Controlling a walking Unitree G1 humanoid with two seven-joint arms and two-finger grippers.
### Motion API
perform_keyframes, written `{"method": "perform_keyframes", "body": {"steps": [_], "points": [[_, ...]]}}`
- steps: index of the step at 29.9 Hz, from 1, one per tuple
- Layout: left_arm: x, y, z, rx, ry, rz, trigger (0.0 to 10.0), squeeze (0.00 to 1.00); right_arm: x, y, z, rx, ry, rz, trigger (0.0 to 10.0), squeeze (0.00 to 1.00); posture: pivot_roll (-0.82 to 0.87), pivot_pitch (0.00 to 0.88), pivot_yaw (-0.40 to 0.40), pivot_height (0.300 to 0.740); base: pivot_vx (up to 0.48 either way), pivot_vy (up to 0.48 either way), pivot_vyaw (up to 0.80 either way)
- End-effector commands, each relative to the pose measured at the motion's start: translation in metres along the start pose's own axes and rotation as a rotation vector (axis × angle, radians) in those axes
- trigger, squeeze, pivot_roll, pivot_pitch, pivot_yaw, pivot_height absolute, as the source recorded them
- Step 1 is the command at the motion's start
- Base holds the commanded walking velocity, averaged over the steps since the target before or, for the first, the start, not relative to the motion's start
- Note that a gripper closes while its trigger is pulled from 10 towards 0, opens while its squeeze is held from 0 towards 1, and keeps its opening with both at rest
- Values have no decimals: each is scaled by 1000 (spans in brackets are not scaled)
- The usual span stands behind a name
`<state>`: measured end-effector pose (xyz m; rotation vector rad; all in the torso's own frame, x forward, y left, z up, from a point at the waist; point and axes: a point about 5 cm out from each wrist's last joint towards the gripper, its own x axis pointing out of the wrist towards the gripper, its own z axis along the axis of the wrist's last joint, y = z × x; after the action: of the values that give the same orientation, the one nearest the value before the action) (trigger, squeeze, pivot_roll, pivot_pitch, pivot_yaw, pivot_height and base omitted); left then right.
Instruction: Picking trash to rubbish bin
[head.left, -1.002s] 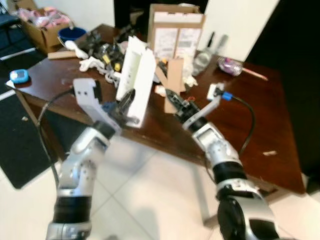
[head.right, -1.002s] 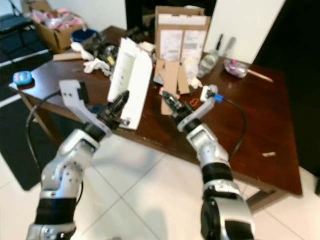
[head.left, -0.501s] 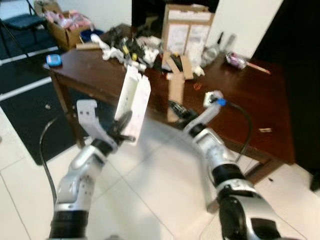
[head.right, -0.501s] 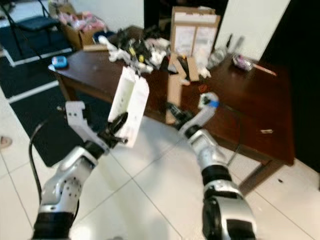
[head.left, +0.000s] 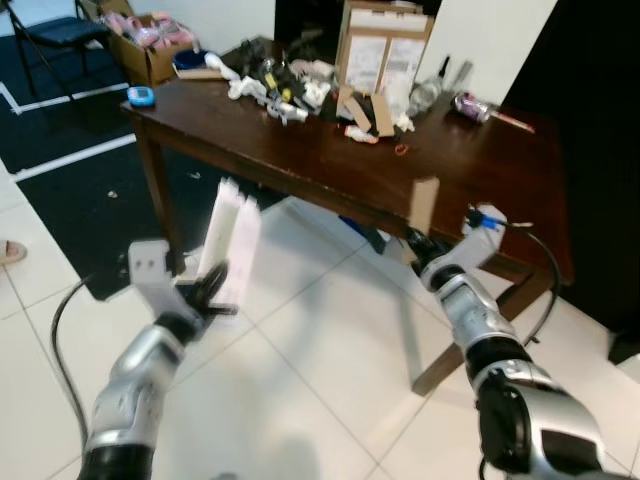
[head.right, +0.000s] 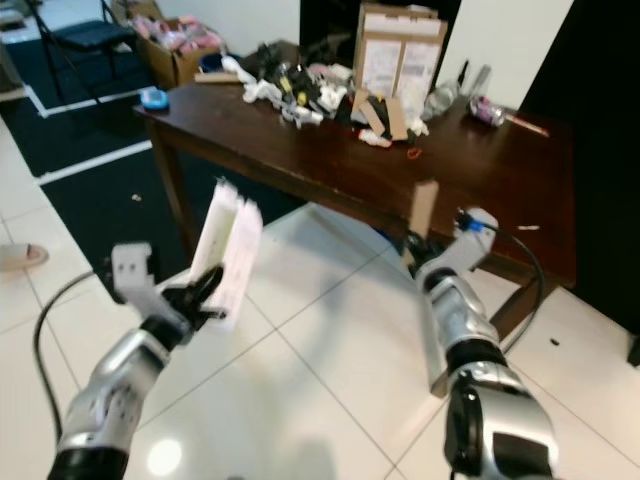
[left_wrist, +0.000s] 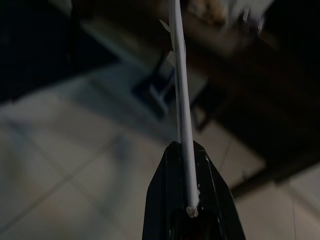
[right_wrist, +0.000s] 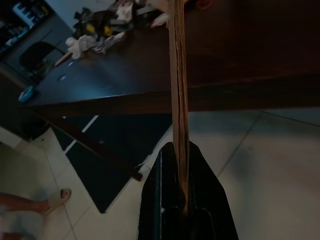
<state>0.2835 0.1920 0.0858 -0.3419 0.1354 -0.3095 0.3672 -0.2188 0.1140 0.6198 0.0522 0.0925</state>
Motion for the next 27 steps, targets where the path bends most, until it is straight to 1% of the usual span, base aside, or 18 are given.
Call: {"method": "perform_keyframes", "body": {"steps": [1,3,5,6,7,8,9,10,12,14,16,20,22,23,24,25,26,27], "points": [[-5,8,-11,36,52,13,10000,0,-8,-9,-10,3,45,20,10000,0,203,111,-99,740,0,0,0],[-7,12,-16,40,72,25,10000,0,-9,-10,-12,-3,59,38,10000,0,203,111,-99,740,0,0,0],[-17,25,-33,46,143,74,10000,0,-17,-13,-24,-59,132,98,10000,0,199,115,-96,740,0,0,0],[-26,36,-47,49,197,115,10000,0,-24,-19,-36,-125,204,77,10000,0,194,119,-92,740,0,0,0],[-43,51,-68,49,283,184,10000,0,-37,-31,-57,-222,318,25,10000,0,193,120,-92,740,0,0,0],[-48,55,-74,48,307,204,10000,0,-40,-34,-62,-244,348,8,10000,0,193,120,-92,740,0,0,0],[-48,55,-74,48,307,204,10000,0,-40,-34,-62,-244,348,8,10000,0,193,120,-92,740,0,0,0],[-56,60,-82,43,336,231,10000,0,-47,-40,-72,-264,388,-30,10000,0,194,123,-93,740,0,0,0],[-64,64,-90,37,364,257,10000,0,-55,-45,-81,-284,428,-71,10000,0,194,123,-93,740,0,0,0],[-83,76,-104,20,417,350,10000,0,-73,-54,-105,-301,525,-162,10000,0,198,122,-96,740,0,0,0],[-88,78,-107,11,427,374,10000,0,-77,-55,-111,-293,546,-172,10000,0,198,122,-96,740,0,0,0],[-114,89,-124,-15,513,511,10000,0,-98,-61,-136,-317,663,-246,10000,0,205,125,-100,740,0,0,-800],[-130,93,-133,-34,552,594,10000,0,-114,-68,-149,-321,723,-313,10000,0,205,125,-100,740,0,0,-800],[-130,93,-133,-34,552,594,10000,0,-114,-68,-149,-321,723,-313,10000,0,205,125,-100,740,0,0,-800],[-148,95,-146,-76,605,693,10000,0,-133,-74,-163,-357,802,-372,10000,0,205,125,-100,740,0,0,-800],[-148,95,-146,-76,605,693,10000,0,-133,-74,-163,-357,802,-372,10000,0,205,125,-100,740,0,0,-800],[-160,93,-155,-102,649,750,10000,0,-145,-76,-172,-387,856,-397,10000,0,228,123,-112,740,0,0,-800],[-167,91,-160,-106,681,767,10000,0,-152,-77,-177,-398,884,-409,10000,0,229,122,-111,740,0,0,-800]]}}
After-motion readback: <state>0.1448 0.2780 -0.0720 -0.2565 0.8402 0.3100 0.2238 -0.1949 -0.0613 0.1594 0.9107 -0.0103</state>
